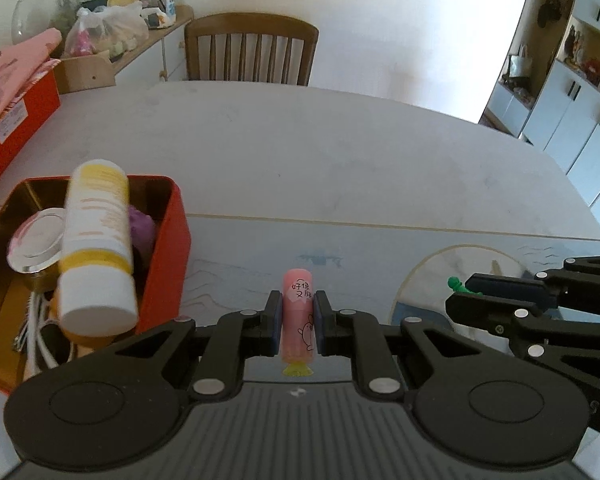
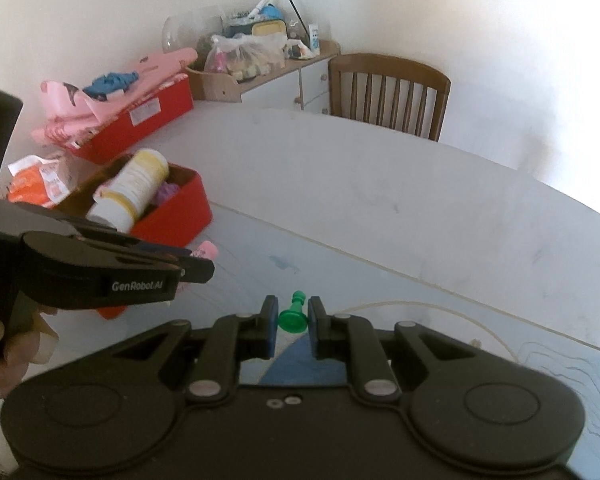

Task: Organize rigid objects
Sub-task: 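Carry the pink marker and green cap over the red tin with both grippers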

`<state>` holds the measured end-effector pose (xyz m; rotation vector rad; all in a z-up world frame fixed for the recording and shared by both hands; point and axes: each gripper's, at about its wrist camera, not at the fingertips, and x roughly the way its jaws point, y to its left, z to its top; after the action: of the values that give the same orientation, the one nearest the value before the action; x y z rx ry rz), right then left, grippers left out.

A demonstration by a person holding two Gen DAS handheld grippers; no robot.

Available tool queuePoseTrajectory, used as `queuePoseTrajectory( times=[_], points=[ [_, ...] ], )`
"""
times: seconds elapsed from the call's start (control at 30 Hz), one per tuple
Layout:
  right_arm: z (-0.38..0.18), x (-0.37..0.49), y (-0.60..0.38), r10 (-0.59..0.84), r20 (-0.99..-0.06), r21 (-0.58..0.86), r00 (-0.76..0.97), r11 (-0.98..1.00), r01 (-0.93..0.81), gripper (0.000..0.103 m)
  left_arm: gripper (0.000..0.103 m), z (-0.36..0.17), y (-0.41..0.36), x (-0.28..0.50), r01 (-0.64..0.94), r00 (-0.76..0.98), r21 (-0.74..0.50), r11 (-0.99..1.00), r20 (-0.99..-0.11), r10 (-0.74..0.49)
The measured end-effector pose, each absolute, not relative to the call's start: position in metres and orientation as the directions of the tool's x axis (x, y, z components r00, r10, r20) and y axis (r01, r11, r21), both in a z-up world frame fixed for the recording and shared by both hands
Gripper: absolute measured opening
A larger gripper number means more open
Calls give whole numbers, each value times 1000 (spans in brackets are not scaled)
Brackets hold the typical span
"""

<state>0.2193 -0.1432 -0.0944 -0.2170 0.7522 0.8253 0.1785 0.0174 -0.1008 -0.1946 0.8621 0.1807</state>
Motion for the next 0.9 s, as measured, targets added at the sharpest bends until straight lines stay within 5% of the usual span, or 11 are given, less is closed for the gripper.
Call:
queuePoseTrajectory(
  times=[0.9],
  points=[
    [-39,152,-64,672,-602,130,431,615,-777,14,16,-42,106,98,-306,691,-130,943,-712,126]
  ],
)
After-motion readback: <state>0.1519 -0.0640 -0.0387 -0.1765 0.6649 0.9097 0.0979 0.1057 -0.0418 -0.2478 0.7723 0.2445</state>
